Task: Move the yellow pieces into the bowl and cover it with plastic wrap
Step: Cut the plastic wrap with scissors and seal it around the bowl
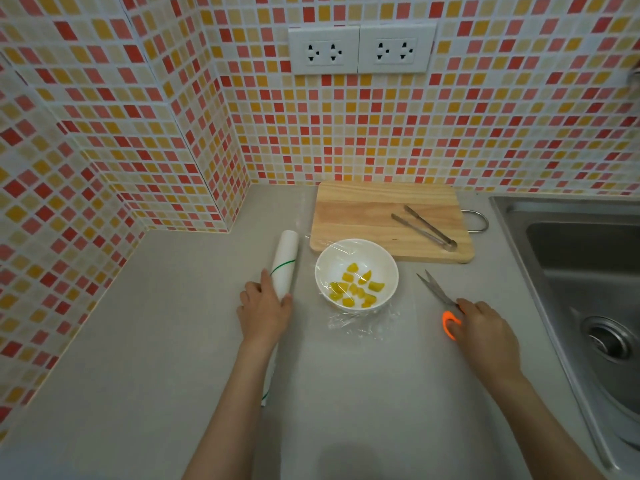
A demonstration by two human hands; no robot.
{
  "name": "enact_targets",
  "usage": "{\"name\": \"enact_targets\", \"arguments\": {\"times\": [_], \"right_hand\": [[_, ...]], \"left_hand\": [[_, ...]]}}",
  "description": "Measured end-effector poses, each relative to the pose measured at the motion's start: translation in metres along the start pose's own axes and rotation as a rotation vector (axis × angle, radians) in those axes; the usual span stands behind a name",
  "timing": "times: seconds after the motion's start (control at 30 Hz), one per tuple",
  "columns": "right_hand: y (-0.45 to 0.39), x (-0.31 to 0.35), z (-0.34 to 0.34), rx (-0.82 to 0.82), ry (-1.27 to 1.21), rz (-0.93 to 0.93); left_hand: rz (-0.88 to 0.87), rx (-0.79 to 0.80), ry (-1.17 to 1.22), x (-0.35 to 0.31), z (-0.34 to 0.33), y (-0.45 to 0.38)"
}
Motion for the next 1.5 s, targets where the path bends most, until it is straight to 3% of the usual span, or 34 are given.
{"name": "enact_targets", "arguments": {"times": [0.13, 0.23, 0.37, 0.43, 0.53, 0.6, 0.67, 0.8, 0.97, 1.13, 1.2, 1.3, 1.4, 1.5], "right_hand": [[0.002, 0.002, -0.003, 0.037, 0.035, -0.005], [0.004, 0.004, -0.004, 0.065, 0.040, 0.007], [0.005, 0.013, 0.011, -0.019, -0.021, 0.029], [0.002, 0.032, 0.017, -0.010, -0.183, 0.047], [-0.004, 0.081, 0.014, 0.253, -0.571, 0.085], [-0.002, 0.108, 0.004, 0.443, -0.704, 0.106], [0.001, 0.116, 0.000, 0.450, -0.746, 0.123], [0.015, 0.085, 0.008, 0.271, -0.820, 0.023], [0.036, 0.066, 0.023, 0.107, -0.455, 0.111], [-0.009, 0.098, 0.053, 0.015, -0.418, 0.211], [-0.035, 0.124, 0.051, 0.069, -0.393, 0.322], [-0.063, 0.153, 0.015, 0.366, -0.334, 0.369], [-0.070, 0.154, -0.015, 0.662, -0.571, 0.203], [-0.074, 0.142, -0.028, 0.709, -0.736, 0.070]], "left_hand": [[-0.090, -0.200, -0.077, -0.024, 0.021, 0.006], [-0.285, -0.290, 0.128, -0.057, 0.021, 0.012], [-0.133, -0.138, 0.626, -0.069, -0.013, 0.006], [-0.021, -0.104, 0.787, -0.066, -0.026, 0.004], [0.088, -0.023, 0.960, -0.062, -0.041, -0.004], [0.102, 0.029, 1.043, -0.063, -0.045, -0.008], [0.057, 0.034, 1.017, -0.067, -0.041, -0.015], [-0.025, 0.120, 0.919, -0.076, -0.039, -0.034], [-0.221, 0.315, 0.735, -0.109, -0.047, -0.056], [-0.290, 0.225, 0.534, -0.107, -0.036, -0.078], [-0.312, 0.178, 0.456, -0.099, -0.034, -0.077], [-0.358, 0.125, 0.424, -0.092, -0.038, -0.071], [-0.374, 0.084, 0.505, -0.091, -0.042, -0.070], [-0.311, 0.026, 0.606, -0.082, -0.044, -0.072]]}}
Point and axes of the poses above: each hand's wrist, its own y-axis away from the middle knuckle, its own z-axis out of the back of the hand, x = y × z, the point moved 9 cm from there along -y, towards the middle knuckle, and after that the axes turned 15 degrees about -z, right-handed, at the moved point
